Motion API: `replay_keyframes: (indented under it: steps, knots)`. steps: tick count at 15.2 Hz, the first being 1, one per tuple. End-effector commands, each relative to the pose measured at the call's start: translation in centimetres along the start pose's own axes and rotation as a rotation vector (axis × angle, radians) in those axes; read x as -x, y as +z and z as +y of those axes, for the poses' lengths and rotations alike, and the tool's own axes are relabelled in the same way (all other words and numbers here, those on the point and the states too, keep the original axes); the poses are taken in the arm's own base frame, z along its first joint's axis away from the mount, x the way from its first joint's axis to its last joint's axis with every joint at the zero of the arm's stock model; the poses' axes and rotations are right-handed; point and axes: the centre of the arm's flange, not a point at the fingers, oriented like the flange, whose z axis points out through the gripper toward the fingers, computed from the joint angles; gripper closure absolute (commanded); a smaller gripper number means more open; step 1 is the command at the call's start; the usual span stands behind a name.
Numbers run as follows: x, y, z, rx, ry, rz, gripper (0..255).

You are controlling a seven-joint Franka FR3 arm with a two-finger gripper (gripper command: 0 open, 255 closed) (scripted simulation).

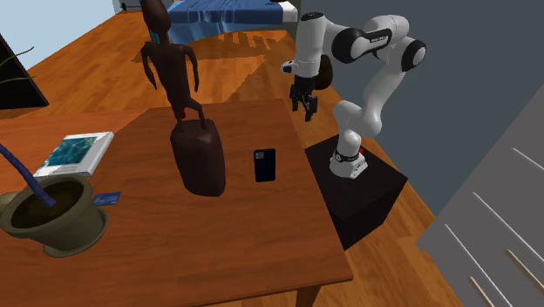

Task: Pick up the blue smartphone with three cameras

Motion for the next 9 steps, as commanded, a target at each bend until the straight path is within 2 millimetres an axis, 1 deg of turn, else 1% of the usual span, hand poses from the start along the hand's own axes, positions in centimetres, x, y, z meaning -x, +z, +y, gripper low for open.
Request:
replay_keyframes:
  steps: [1, 9]
  knots:
    - [0.0, 0.0, 0.0, 0.000, 0.000, 0.000, 0]
    - [-8.8, -0.3, -6.5, 0.025, 0.130, -0.015, 0]
